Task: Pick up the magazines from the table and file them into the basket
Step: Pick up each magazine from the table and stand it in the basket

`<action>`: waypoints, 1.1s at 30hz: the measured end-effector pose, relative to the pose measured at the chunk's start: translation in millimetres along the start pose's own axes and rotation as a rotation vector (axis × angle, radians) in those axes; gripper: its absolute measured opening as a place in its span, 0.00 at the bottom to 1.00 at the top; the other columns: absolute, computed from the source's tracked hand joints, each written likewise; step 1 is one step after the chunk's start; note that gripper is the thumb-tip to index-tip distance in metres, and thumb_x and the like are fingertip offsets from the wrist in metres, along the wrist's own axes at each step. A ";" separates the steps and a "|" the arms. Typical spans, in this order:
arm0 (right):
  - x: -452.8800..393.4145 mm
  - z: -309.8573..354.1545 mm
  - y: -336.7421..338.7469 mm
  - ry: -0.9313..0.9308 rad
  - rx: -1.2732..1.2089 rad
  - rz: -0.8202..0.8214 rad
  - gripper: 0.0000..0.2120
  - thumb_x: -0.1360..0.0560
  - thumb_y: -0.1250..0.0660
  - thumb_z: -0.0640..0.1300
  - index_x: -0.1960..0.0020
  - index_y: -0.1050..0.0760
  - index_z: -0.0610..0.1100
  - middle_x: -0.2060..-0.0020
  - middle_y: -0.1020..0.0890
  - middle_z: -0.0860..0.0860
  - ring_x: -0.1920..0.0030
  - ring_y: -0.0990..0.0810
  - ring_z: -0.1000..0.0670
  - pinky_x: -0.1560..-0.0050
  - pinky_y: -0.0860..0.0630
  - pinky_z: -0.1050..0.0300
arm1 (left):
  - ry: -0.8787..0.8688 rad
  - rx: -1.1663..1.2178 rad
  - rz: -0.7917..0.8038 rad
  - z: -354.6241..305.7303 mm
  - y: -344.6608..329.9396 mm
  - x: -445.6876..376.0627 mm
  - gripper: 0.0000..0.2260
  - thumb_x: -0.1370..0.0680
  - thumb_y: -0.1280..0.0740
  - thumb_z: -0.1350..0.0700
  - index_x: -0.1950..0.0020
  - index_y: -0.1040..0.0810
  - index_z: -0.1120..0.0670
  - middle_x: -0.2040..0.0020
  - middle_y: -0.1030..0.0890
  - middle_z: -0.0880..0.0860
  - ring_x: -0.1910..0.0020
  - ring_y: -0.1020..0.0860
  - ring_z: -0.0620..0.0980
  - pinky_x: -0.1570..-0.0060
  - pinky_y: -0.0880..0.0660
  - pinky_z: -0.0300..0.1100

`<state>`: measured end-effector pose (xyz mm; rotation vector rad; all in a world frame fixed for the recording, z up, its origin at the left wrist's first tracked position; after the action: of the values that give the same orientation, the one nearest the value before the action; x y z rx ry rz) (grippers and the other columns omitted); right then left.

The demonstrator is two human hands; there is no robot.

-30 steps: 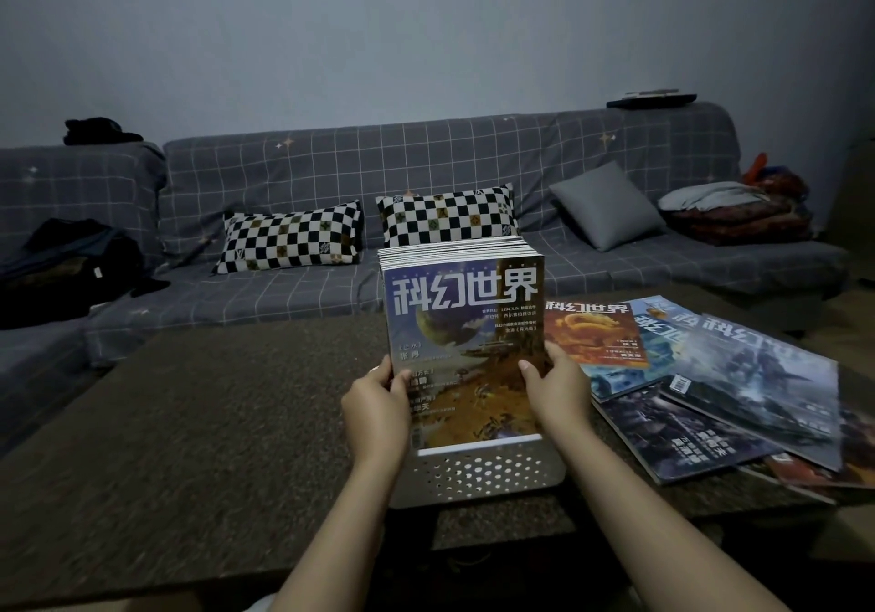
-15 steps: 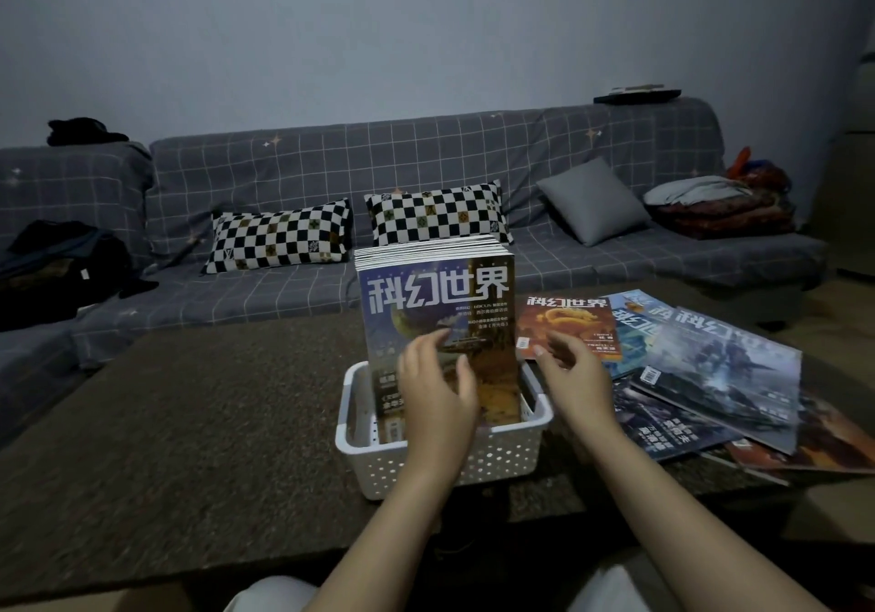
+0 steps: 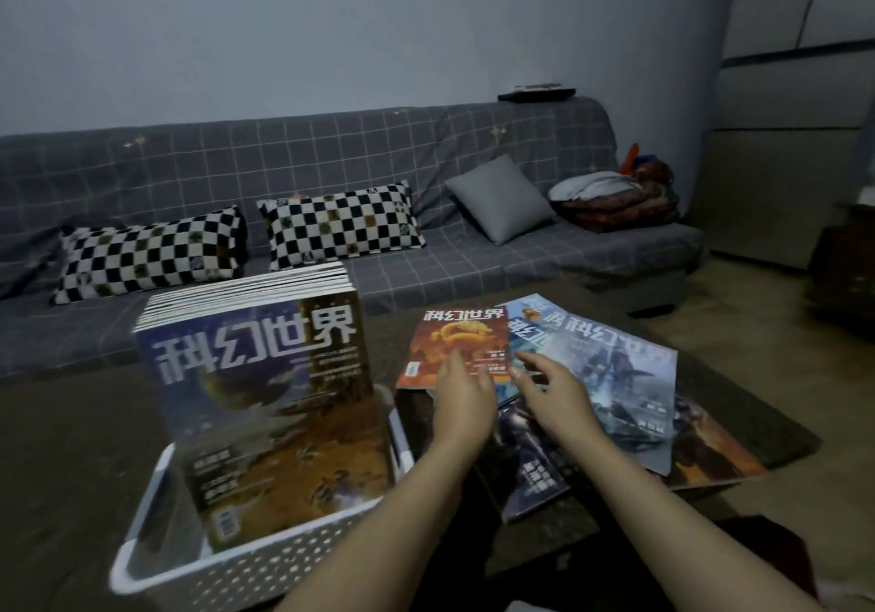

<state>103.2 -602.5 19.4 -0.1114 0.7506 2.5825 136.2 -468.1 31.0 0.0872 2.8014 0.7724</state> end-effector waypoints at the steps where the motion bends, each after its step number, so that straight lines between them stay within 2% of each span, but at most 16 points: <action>1: -10.5 -5.1 -1.0 -0.013 0.029 0.013 0.18 0.25 0.35 0.50 0.36 0.26 0.49 0.39 0.22 0.46 0.41 0.24 0.47 0.41 0.27 0.54 | 0.044 -0.012 -0.020 1.7 -6.0 -14.5 0.21 0.20 0.42 0.53 0.28 0.38 0.57 0.30 0.31 0.58 0.33 0.31 0.56 0.35 0.33 0.48; 5: -53.0 -26.3 -15.1 -0.090 0.043 0.055 0.21 0.25 0.35 0.52 0.34 0.28 0.48 0.37 0.23 0.46 0.39 0.24 0.47 0.44 0.30 0.57 | 0.203 -0.129 -0.086 22.7 -23.6 -67.3 0.22 0.19 0.44 0.50 0.27 0.39 0.55 0.28 0.34 0.58 0.30 0.35 0.58 0.31 0.38 0.56; 8: -78.4 -41.0 -30.5 -0.189 0.068 0.090 0.23 0.25 0.35 0.54 0.34 0.29 0.46 0.38 0.22 0.46 0.39 0.25 0.45 0.39 0.29 0.53 | 0.344 -0.240 -0.066 48.4 -37.5 -95.9 0.25 0.20 0.45 0.46 0.24 0.45 0.52 0.24 0.42 0.61 0.25 0.46 0.60 0.28 0.50 0.60; 11: -93.8 -51.4 -42.0 -0.258 0.172 0.079 0.21 0.27 0.34 0.57 0.38 0.25 0.48 0.43 0.19 0.47 0.43 0.22 0.44 0.41 0.26 0.49 | 0.472 -0.272 -0.067 72.9 -49.0 -110.4 0.30 0.20 0.46 0.42 0.23 0.54 0.49 0.24 0.51 0.65 0.24 0.54 0.62 0.29 0.60 0.59; 15: -108.2 -53.9 -49.0 -0.360 0.268 0.054 0.19 0.31 0.31 0.59 0.48 0.22 0.47 0.51 0.18 0.47 0.51 0.20 0.42 0.51 0.23 0.51 | 0.472 -0.386 -0.087 91.2 -58.2 -119.7 0.34 0.22 0.46 0.38 0.23 0.59 0.48 0.24 0.54 0.67 0.24 0.58 0.62 0.29 0.64 0.57; 18: -116.4 -53.2 -46.7 -0.485 0.344 0.024 0.20 0.31 0.30 0.57 0.46 0.25 0.45 0.47 0.20 0.46 0.48 0.21 0.41 0.54 0.28 0.52 | 0.506 -0.489 -0.053 94.2 -62.8 -122.7 0.37 0.24 0.47 0.34 0.23 0.58 0.49 0.24 0.56 0.67 0.25 0.58 0.63 0.29 0.63 0.57; 20: -122.5 -53.5 -48.1 -0.542 0.358 0.051 0.21 0.30 0.30 0.56 0.43 0.26 0.45 0.44 0.21 0.46 0.45 0.22 0.41 0.50 0.28 0.50 | 0.541 -0.525 -0.037 93.3 -61.6 -125.1 0.39 0.25 0.46 0.32 0.23 0.57 0.50 0.24 0.55 0.67 0.25 0.56 0.64 0.29 0.60 0.57; 22: -127.5 -53.8 -51.3 -0.574 0.358 0.092 0.22 0.30 0.30 0.54 0.40 0.28 0.45 0.43 0.21 0.45 0.43 0.23 0.41 0.45 0.28 0.49 | 0.562 -0.540 -0.033 93.3 -59.3 -128.0 0.40 0.27 0.44 0.31 0.23 0.53 0.52 0.24 0.51 0.67 0.25 0.52 0.65 0.28 0.55 0.57; 25: -128.1 -54.5 -54.0 -0.596 0.363 0.102 0.21 0.28 0.32 0.52 0.39 0.28 0.44 0.42 0.22 0.45 0.44 0.23 0.42 0.44 0.27 0.49 | 0.596 -0.541 -0.089 93.8 -50.6 -125.6 0.42 0.31 0.39 0.30 0.26 0.43 0.55 0.28 0.42 0.65 0.29 0.44 0.63 0.30 0.47 0.53; 28: -126.3 -55.8 -47.6 -0.571 0.300 0.007 0.17 0.27 0.36 0.48 0.40 0.27 0.45 0.42 0.22 0.45 0.44 0.23 0.42 0.45 0.26 0.48 | 0.623 -0.423 -0.157 93.2 -45.8 -117.6 0.40 0.32 0.33 0.33 0.30 0.37 0.56 0.30 0.40 0.64 0.31 0.40 0.62 0.32 0.43 0.51; 30: -123.8 -58.1 -45.7 -0.543 0.182 0.002 0.14 0.26 0.37 0.49 0.42 0.26 0.46 0.45 0.20 0.47 0.47 0.22 0.42 0.44 0.25 0.48 | 0.629 -0.352 -0.206 90.5 -42.4 -111.4 0.37 0.32 0.30 0.37 0.31 0.35 0.56 0.31 0.38 0.64 0.32 0.37 0.61 0.33 0.41 0.51; 33: -114.5 -61.3 -42.5 -0.492 -0.029 -0.011 0.06 0.25 0.37 0.50 0.49 0.29 0.53 0.50 0.20 0.50 0.52 0.20 0.44 0.44 0.24 0.47 | 0.630 -0.267 -0.238 84.4 -35.8 -102.6 0.38 0.31 0.28 0.43 0.28 0.39 0.58 0.31 0.37 0.64 0.33 0.36 0.61 0.33 0.40 0.52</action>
<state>221.8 -648.0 -30.9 0.4915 0.5226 2.4572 256.2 -469.0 -36.4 -0.6278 3.1357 1.2803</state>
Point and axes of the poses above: each hand's wrist, its own x-axis away from the middle knuckle, its own y-axis out of the back of the hand, z = x × y, the point moved 6 cm from there along -x, towards the middle knuckle
